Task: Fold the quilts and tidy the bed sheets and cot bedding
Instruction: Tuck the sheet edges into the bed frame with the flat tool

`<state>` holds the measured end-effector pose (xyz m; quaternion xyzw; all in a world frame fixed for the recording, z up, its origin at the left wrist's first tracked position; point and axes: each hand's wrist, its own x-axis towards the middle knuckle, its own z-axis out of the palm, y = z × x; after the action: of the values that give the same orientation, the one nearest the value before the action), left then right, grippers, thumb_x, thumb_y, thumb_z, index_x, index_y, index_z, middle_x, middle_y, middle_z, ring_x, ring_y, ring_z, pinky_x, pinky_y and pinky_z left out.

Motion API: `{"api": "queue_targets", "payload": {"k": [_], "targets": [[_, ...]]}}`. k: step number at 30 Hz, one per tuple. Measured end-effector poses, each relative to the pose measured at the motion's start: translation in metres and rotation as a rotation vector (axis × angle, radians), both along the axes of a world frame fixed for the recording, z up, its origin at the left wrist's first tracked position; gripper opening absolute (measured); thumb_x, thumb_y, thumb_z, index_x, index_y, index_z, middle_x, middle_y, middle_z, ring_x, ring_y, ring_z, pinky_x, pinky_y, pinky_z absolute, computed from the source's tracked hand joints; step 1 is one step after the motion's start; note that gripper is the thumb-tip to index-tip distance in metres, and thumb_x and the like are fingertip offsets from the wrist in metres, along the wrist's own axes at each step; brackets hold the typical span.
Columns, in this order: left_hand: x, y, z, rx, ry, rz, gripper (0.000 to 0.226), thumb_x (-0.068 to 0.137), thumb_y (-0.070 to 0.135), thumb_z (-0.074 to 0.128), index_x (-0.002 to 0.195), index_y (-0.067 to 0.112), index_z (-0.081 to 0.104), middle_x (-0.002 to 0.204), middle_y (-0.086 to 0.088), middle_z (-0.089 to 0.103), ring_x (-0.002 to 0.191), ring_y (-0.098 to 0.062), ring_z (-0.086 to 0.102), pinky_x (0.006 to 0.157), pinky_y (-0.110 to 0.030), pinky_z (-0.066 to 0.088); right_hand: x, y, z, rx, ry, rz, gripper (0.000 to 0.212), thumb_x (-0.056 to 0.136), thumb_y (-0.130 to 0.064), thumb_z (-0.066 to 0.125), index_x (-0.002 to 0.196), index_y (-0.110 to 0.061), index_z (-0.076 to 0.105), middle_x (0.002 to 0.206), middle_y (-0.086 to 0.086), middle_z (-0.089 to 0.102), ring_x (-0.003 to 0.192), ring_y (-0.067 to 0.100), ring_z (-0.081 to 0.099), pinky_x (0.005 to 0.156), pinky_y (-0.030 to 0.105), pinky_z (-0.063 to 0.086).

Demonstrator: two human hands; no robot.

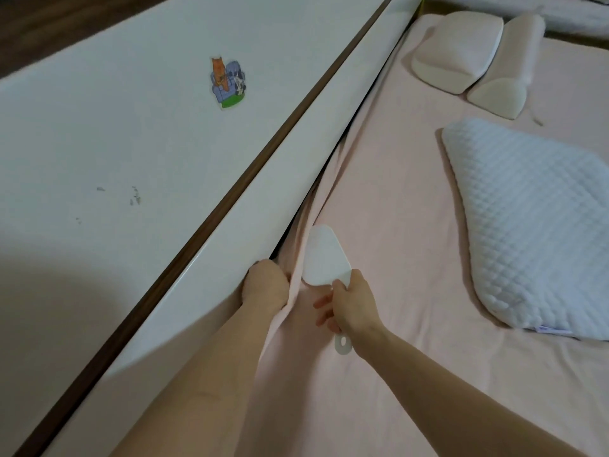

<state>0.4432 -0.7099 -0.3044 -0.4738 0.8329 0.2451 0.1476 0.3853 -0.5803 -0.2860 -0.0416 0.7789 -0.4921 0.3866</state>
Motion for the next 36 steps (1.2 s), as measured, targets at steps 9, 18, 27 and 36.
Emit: {"api": "queue_targets", "payload": {"k": [9,18,27,36], "targets": [[-0.010,0.010,0.011,-0.303,0.018,-0.263,0.032,0.096,0.000,0.038,0.126,-0.001,0.051,0.131,-0.014,0.047,0.116,-0.026,0.052,0.089,-0.030,0.045,-0.001,0.009,0.000,-0.009,0.002,-0.017,0.014,0.098,-0.010,0.030,0.097,-0.007,0.043,0.077,0.017,0.066,0.042,0.021,0.057,0.035,0.022,0.035],[0.006,0.016,0.009,-0.068,-0.090,-0.020,0.032,0.102,0.005,0.033,0.124,-0.006,0.054,0.128,-0.019,0.056,0.119,-0.030,0.052,0.085,-0.027,0.040,0.007,0.006,0.007,-0.014,0.001,-0.008,0.016,0.098,-0.010,0.028,0.099,-0.009,0.044,0.077,0.015,0.066,0.041,0.018,0.056,0.038,0.023,0.038],[0.017,0.011,0.006,-0.316,-0.025,-0.202,0.027,0.095,-0.003,0.039,0.111,0.007,0.059,0.116,-0.007,0.063,0.104,-0.021,0.061,0.074,-0.027,0.043,0.013,0.016,0.011,-0.004,0.024,0.021,0.017,0.097,-0.009,0.029,0.099,-0.009,0.046,0.078,0.014,0.067,0.040,0.017,0.055,0.036,0.020,0.035],[0.034,0.023,0.043,-0.107,0.249,0.088,0.008,0.098,0.005,0.036,0.105,0.007,0.039,0.095,-0.008,0.054,0.073,-0.019,0.056,0.056,-0.017,0.040,0.021,0.024,0.036,-0.035,-0.070,-0.047,0.023,0.095,-0.004,0.027,0.101,-0.006,0.049,0.082,0.020,0.068,0.035,0.016,0.045,0.035,0.019,0.032]]}}
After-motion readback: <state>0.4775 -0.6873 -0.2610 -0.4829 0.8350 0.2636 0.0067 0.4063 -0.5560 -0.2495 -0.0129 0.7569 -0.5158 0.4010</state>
